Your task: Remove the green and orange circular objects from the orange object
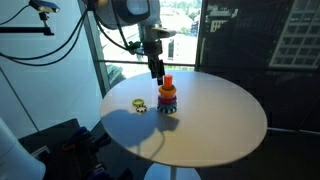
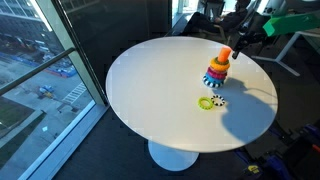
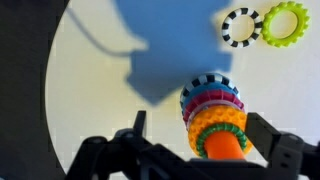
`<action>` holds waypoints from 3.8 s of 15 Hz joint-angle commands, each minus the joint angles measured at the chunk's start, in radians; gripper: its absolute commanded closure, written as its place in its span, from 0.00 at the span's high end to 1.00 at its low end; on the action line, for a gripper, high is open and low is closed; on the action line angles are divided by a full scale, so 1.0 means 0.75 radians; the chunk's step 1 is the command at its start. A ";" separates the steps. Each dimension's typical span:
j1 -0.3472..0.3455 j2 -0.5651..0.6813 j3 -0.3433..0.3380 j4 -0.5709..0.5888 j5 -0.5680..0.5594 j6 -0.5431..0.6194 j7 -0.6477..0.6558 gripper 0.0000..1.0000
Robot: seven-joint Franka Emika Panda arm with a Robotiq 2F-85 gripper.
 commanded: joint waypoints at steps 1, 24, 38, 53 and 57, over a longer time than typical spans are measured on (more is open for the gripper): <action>0.023 0.058 -0.018 0.017 0.049 0.065 -0.029 1.00; 0.131 0.249 -0.081 0.004 0.118 0.398 0.115 1.00; 0.215 0.320 -0.165 0.034 0.054 0.519 0.266 1.00; 0.227 0.339 -0.205 0.046 -0.013 0.528 0.369 1.00; 0.226 0.340 -0.205 0.046 -0.004 0.528 0.362 1.00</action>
